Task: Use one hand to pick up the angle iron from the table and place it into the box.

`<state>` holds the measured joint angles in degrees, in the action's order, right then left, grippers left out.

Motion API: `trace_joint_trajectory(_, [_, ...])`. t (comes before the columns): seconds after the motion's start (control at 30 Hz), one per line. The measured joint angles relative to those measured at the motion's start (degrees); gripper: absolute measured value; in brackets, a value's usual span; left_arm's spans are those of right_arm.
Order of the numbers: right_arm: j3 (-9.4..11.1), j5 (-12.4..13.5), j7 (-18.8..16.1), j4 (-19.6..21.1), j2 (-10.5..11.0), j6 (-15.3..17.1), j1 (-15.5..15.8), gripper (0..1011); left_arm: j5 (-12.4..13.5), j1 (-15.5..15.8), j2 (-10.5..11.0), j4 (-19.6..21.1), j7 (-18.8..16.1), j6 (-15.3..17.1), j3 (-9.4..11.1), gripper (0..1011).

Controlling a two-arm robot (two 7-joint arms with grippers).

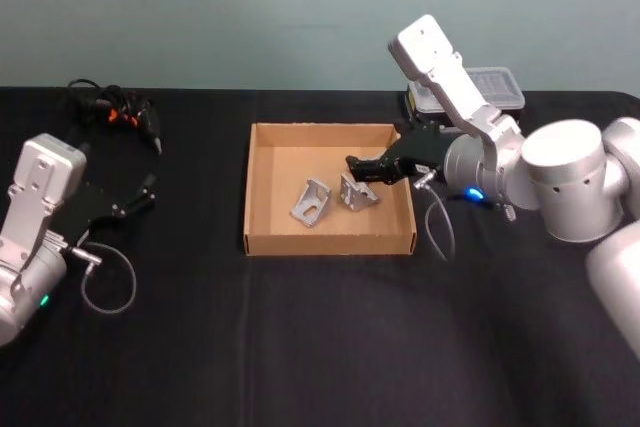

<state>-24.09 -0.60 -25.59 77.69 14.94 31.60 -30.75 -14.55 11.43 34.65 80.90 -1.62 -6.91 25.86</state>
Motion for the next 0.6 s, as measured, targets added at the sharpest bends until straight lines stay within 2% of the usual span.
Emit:
trace_joint_trajectory(0.17, [1.8, 1.3, 1.1, 5.5, 1.6, -2.4, 4.8, 1000, 0.0, 0.0, 0.0, 0.0, 0.0, 0.0, 0.0, 1011])
trace_joint_trajectory(0.33, [2.6, 1.8, 2.3, 8.9, 2.7, -5.0, 8.6, 1000, 0.0, 0.0, 0.0, 0.0, 0.0, 0.0, 0.0, 1011])
trace_joint_trajectory(0.43, [2.9, 1.8, 3.3, 9.6, 2.8, -6.3, 10.0, 1000, 0.0, 0.0, 0.0, 0.0, 0.0, 0.0, 0.0, 1011])
trace_joint_trajectory(0.6, [3.2, 0.7, 6.2, 9.8, 2.3, -10.3, 12.3, 1000, 0.0, 0.0, 0.0, 0.0, 0.0, 0.0, 0.0, 1012])
